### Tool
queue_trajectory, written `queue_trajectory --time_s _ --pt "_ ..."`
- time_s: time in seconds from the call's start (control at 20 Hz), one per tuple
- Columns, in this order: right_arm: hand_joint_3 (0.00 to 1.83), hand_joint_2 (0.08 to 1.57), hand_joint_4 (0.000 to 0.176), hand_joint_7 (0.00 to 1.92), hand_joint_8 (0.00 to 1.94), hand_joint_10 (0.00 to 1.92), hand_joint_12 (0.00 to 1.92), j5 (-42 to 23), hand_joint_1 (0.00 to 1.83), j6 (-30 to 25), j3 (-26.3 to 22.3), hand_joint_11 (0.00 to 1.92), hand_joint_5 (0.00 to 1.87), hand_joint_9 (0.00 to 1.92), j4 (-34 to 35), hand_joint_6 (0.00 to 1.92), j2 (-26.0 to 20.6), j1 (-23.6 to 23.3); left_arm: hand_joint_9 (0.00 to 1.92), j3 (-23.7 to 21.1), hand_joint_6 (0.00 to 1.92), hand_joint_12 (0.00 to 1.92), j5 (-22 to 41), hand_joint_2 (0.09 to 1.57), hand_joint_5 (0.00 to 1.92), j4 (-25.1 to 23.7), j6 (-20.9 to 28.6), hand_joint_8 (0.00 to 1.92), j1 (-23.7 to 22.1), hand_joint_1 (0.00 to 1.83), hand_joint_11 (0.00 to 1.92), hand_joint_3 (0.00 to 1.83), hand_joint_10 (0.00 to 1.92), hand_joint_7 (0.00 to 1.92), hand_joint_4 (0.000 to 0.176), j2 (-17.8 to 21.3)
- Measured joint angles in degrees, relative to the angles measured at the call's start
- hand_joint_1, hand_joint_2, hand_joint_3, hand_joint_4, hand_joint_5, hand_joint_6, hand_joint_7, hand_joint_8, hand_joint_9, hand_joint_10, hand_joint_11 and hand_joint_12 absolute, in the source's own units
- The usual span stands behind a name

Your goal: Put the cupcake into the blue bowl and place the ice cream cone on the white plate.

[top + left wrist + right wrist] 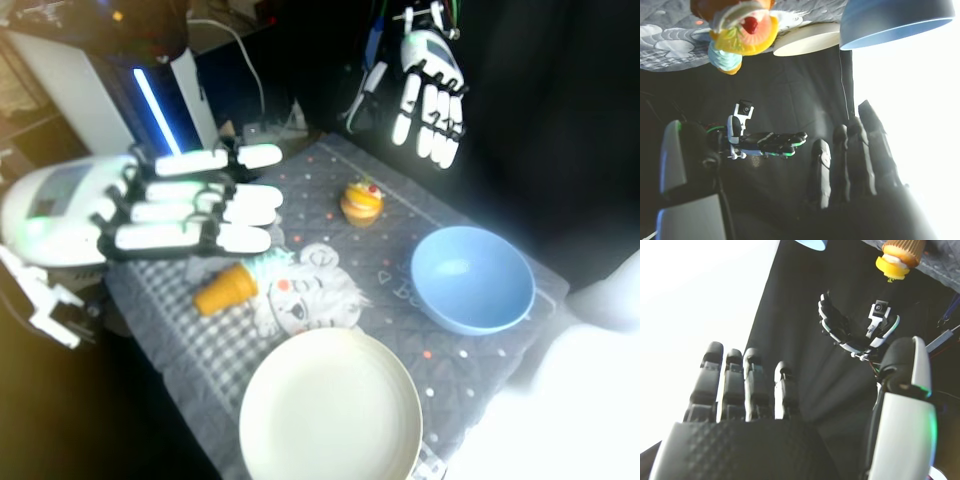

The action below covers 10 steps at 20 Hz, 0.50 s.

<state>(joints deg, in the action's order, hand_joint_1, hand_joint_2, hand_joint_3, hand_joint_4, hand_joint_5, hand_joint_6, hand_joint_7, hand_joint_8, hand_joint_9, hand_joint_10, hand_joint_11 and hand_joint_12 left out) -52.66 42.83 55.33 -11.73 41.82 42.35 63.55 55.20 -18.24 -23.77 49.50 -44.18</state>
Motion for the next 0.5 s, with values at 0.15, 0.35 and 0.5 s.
queue_trajectory --time_s 0.15,0.35,0.5 --pt "0.01 0.62 0.027 0.32 0.0 0.0 0.74 -0.2 0.75 0.0 0.0 0.04 0.06 0.35 0.1 0.0 0.0 0.0 0.26 0.0 0.0 0.71 -0.1 0.78 0.1 0.0 0.0 0.01 0.0 0.63 0.0 0.0 0.02 0.23 0.0 0.0" --pt "0.0 0.61 0.023 0.33 0.0 0.01 0.75 -0.2 0.77 0.0 0.0 0.04 0.06 0.36 0.1 0.0 0.0 0.0 0.24 0.0 0.0 0.69 -0.1 0.78 0.11 0.0 0.0 0.0 0.0 0.64 0.0 0.0 0.0 0.22 0.001 0.0" --pt "0.01 0.7 0.012 0.35 0.0 0.0 0.77 0.3 0.71 -0.9 0.0 0.03 0.09 0.35 -0.9 0.0 0.1 0.0 0.24 0.5 0.0 0.56 -1.4 0.78 0.09 -2.1 1.4 0.0 -0.8 0.61 0.0 0.0 0.0 0.24 0.047 -0.5"
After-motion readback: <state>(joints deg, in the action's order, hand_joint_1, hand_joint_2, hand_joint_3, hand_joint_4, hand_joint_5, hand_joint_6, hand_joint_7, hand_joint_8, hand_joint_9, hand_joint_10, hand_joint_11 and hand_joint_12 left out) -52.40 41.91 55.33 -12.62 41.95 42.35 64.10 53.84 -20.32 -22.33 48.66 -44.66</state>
